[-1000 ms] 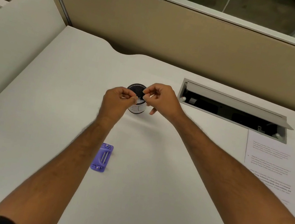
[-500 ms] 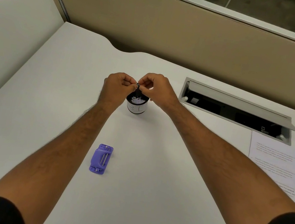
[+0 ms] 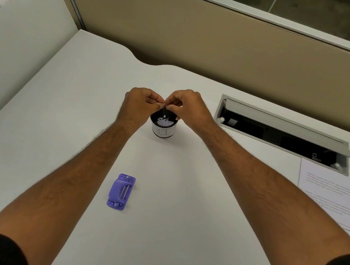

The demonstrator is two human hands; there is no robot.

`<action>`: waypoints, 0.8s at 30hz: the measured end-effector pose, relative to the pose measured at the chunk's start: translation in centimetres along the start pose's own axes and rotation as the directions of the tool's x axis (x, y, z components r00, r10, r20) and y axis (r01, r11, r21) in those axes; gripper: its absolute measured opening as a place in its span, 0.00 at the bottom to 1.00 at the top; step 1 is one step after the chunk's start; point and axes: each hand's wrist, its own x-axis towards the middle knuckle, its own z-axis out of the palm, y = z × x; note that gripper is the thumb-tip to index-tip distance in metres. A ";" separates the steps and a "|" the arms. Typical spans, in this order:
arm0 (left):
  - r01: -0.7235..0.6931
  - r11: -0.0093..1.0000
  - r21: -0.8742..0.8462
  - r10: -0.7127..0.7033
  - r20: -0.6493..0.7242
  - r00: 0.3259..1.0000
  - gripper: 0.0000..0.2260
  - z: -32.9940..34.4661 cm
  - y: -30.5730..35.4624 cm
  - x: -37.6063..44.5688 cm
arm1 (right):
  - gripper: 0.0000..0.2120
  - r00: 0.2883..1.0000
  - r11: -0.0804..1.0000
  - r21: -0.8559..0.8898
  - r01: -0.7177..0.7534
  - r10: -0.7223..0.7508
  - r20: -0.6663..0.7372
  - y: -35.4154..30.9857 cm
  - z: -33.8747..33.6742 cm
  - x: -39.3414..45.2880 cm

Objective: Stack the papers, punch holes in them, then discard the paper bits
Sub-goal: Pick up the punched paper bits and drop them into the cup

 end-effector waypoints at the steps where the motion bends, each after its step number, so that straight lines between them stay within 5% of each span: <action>1: -0.003 1.000 -0.003 0.003 -0.001 1.000 0.05 0.0 0.0 0.0 | 0.06 1.000 1.000 -0.015 0.003 -0.003 0.001 -0.1 -0.1 0.0; 24: 0.011 0.999 0.030 -0.009 -0.048 0.999 0.05 0.1 1.0 -1.1 | 0.06 0.998 1.000 -0.011 -0.007 0.006 -0.055 0.2 0.5 -0.7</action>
